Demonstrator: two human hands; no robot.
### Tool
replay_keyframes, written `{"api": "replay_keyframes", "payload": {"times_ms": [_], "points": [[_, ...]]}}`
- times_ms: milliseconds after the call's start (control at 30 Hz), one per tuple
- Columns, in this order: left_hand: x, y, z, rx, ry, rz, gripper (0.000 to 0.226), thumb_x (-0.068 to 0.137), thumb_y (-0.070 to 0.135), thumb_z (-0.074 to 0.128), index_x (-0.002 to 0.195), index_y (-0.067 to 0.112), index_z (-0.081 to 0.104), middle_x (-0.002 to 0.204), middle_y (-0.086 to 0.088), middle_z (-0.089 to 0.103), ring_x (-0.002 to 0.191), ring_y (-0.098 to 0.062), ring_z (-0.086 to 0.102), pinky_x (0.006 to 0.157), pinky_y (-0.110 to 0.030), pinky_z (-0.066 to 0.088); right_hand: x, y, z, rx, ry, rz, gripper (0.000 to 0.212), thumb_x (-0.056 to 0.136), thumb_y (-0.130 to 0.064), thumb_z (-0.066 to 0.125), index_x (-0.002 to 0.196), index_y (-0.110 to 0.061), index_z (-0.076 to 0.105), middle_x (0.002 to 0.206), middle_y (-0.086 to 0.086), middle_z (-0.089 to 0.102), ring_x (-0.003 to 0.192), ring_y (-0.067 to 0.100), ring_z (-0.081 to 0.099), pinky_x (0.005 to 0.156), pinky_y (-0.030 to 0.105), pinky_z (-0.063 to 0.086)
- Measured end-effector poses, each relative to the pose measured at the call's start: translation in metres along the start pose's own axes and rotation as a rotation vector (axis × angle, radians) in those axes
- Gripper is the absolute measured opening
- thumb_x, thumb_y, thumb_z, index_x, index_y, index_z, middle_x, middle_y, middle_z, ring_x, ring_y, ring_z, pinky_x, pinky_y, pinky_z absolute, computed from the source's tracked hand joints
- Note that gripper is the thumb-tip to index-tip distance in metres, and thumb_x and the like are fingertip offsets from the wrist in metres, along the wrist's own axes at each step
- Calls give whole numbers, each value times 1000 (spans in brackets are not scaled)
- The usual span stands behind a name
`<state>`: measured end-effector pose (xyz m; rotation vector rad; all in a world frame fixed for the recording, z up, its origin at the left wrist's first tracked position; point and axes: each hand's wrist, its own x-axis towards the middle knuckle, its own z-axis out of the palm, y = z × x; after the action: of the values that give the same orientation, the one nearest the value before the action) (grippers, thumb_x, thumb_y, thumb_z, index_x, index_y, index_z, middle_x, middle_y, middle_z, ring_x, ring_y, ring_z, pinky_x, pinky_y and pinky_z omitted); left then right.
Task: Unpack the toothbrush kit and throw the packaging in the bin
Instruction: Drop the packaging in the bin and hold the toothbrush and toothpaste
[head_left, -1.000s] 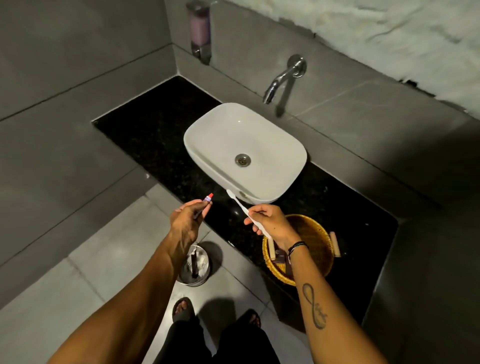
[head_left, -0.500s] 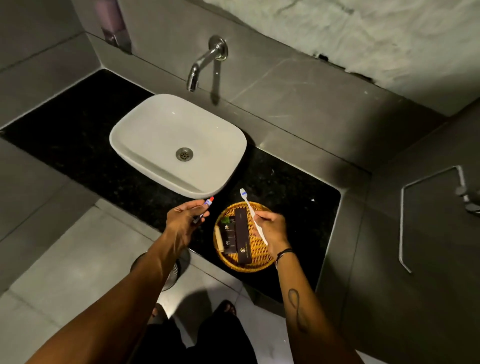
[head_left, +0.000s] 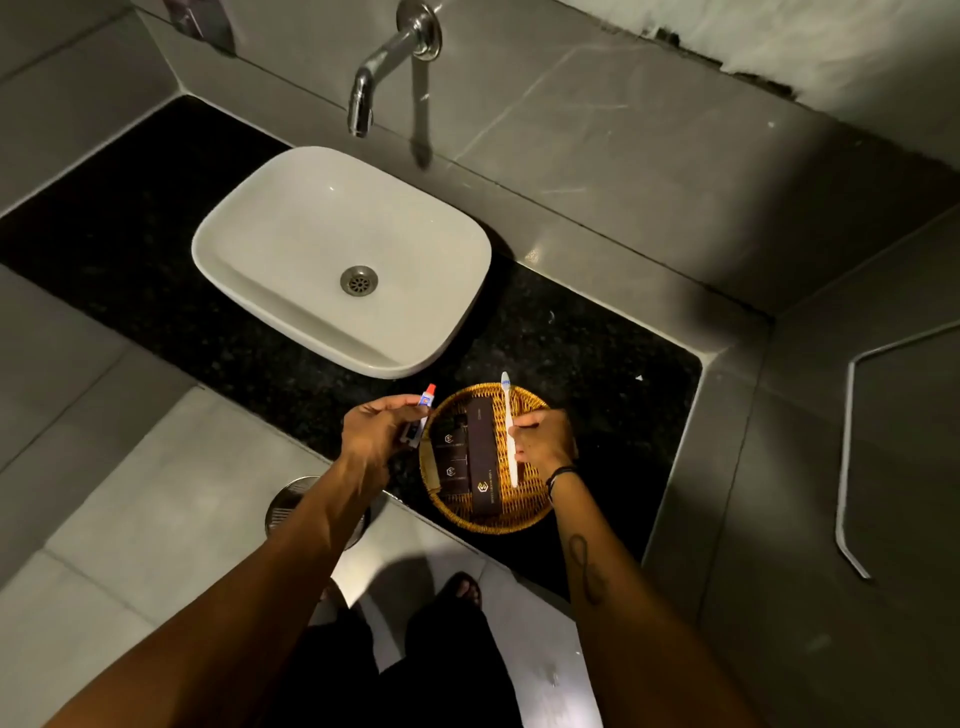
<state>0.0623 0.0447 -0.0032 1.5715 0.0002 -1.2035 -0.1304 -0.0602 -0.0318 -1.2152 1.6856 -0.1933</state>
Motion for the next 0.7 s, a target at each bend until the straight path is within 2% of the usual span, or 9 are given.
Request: {"api": "replay_keyframes", "payload": {"times_ms": [100, 233, 400, 500, 633, 700], "points": [[2, -5, -6, 21, 15, 1, 19, 79, -3, 80, 98, 2, 81, 92, -15, 79, 78, -26, 71, 70, -31, 59, 6, 1, 3, -34, -2, 16, 21, 93, -5, 75, 114, -1, 77, 112, 20, 78, 93, 36, 79, 80, 46, 67], [4, -12, -14, 32, 14, -10, 29, 81, 0, 81, 110, -3, 78, 108, -25, 77, 94, -34, 71, 86, -40, 58, 12, 2, 7, -33, -13, 44, 22, 94, -4, 73, 116, -1, 76, 119, 20, 75, 98, 38, 78, 85, 49, 66], [3, -16, -18, -1, 16, -21, 25, 82, -2, 80, 107, -1, 78, 109, -26, 77, 87, -32, 74, 72, -31, 59, 14, -2, 12, 23, -12, 49, 25, 95, -1, 71, 120, 4, 74, 120, 23, 75, 103, 41, 76, 86, 49, 66], [5, -17, -19, 23, 13, -29, 28, 83, 1, 81, 111, -1, 78, 108, -25, 79, 83, -28, 76, 69, -29, 60, 12, -4, 11, 43, -6, 35, 25, 96, -1, 70, 120, 5, 73, 121, 24, 74, 104, 43, 75, 86, 52, 65], [6, -16, -18, 26, 33, -38, 27, 81, 1, 83, 108, 0, 79, 107, -27, 79, 91, -33, 75, 83, -38, 61, 7, -4, 9, 28, -1, 30, 23, 99, -6, 67, 118, 4, 74, 121, 24, 75, 106, 41, 74, 89, 51, 64], [5, -15, -16, 44, 21, -30, 26, 81, 1, 82, 107, -1, 80, 106, -27, 78, 92, -35, 75, 87, -43, 61, 2, -6, 7, -48, 62, -26, 20, 99, -12, 67, 112, 0, 76, 118, 18, 76, 103, 33, 74, 87, 39, 63]]}}
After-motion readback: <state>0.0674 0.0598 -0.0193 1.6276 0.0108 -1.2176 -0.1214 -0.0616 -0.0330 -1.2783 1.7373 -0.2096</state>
